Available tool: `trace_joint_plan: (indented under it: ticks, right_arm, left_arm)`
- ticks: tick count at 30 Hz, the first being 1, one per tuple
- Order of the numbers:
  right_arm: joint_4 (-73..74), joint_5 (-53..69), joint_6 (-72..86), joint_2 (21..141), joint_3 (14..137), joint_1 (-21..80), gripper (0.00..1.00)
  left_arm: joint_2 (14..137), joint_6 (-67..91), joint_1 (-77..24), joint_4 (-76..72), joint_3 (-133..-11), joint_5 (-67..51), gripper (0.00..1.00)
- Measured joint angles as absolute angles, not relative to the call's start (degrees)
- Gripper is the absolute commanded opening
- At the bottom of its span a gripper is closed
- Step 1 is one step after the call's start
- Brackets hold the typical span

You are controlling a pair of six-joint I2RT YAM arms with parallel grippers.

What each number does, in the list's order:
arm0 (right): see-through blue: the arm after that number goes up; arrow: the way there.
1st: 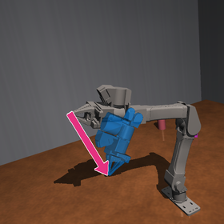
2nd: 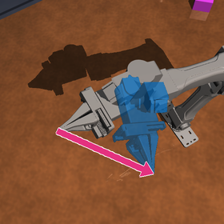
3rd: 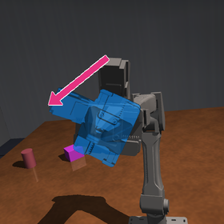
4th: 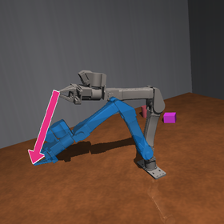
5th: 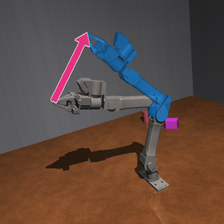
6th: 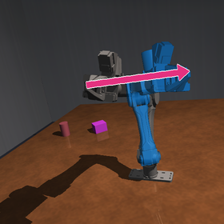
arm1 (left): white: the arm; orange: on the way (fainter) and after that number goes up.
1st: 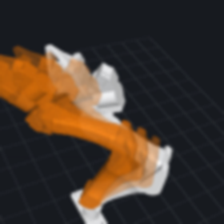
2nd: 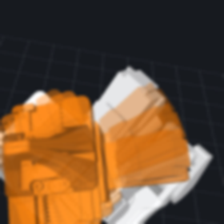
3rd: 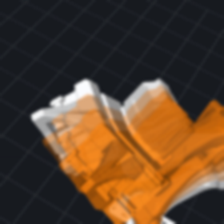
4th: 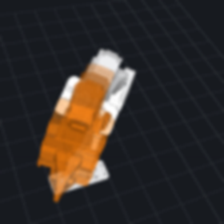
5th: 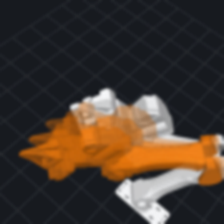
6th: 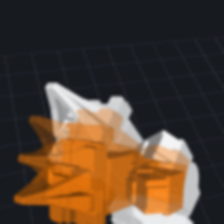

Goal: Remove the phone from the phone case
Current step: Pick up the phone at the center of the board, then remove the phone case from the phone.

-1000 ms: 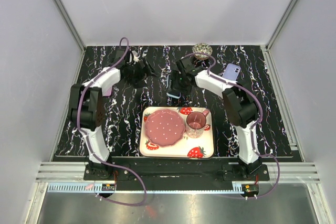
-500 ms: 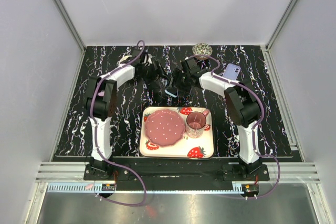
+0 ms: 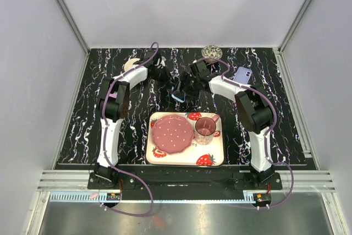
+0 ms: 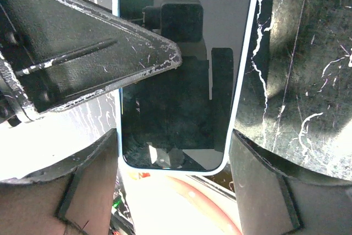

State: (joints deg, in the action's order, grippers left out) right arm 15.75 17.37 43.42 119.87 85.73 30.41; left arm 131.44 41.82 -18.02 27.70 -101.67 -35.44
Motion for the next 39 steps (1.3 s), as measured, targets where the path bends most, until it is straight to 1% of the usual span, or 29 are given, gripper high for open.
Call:
trace_joint_plan:
  ticks: [2, 3, 5, 7, 9, 11, 13, 16, 20, 21, 27, 30, 31, 37, 39]
  right_arm:
    - [15.6, 17.7, 43.4, 119.9, 85.7, 30.3, 0.62]
    - [15.7, 17.7, 43.4, 119.7, 85.7, 30.3, 0.79]
    - [16.2, 17.8, 43.0, 119.4, 85.7, 30.0, 0.88]
    - [17.1, 17.9, 41.9, 118.4, 85.5, 29.7, 0.93]
    - [18.8, 18.3, 40.7, 116.1, 85.0, 29.0, 0.94]
    - [20.2, 19.3, 40.1, 113.3, 84.9, 27.4, 0.94]
    - [20.3, 20.9, 40.1, 110.7, 84.8, 25.5, 0.93]
    - [18.2, 24.2, 41.2, 107.4, 83.6, 22.5, 0.89]
    - [11.7, 29.8, 45.6, 105.4, 79.4, 21.0, 0.81]
    - [9.9, 31.2, 46.9, 105.4, 78.4, 21.1, 0.76]
    - [-2.3, 39.3, 56.7, 106.1, 73.5, 21.7, 0.70]
    - [-8.8, 42.5, 60.9, 107.5, 73.5, 21.8, 0.63]
    - [-10.7, 43.3, 62.2, 107.8, 73.4, 21.8, 0.58]
    - [-25.5, 48.1, 73.2, 110.0, 71.3, 21.8, 0.48]
    - [-31.6, 49.3, 77.9, 111.2, 70.2, 21.8, 0.41]
  left_arm:
    - [131.4, 42.0, -17.9, 27.7, -101.7, -35.7, 0.00]
    - [131.4, 42.0, -17.9, 27.8, -101.8, -35.8, 0.00]
    - [131.4, 42.0, -17.9, 27.9, -101.8, -36.1, 0.00]
    - [131.2, 41.9, -18.0, 27.8, -101.8, -36.2, 0.00]
    - [130.3, 42.4, -18.0, 25.5, -100.0, -36.5, 0.00]
    - [128.2, 45.1, -17.3, 20.7, -95.7, -37.7, 0.00]
    - [125.3, 48.9, -16.3, 14.7, -89.9, -39.2, 0.00]
    - [121.4, 55.6, -14.5, 4.1, -82.1, -41.3, 0.00]
    - [116.9, 64.6, -12.6, -9.6, -73.8, -43.3, 0.00]
    - [116.1, 66.5, -12.3, -12.8, -72.5, -43.6, 0.00]
    - [112.5, 75.7, -11.8, -27.2, -69.3, -45.2, 0.00]
    - [111.1, 79.4, -11.8, -32.9, -68.2, -45.8, 0.00]
    - [110.9, 80.4, -11.8, -34.5, -68.0, -46.2, 0.00]
    - [110.9, 84.2, -11.9, -40.1, -67.2, -46.8, 0.00]
    - [110.9, 84.7, -11.9, -40.8, -66.9, -46.9, 0.00]
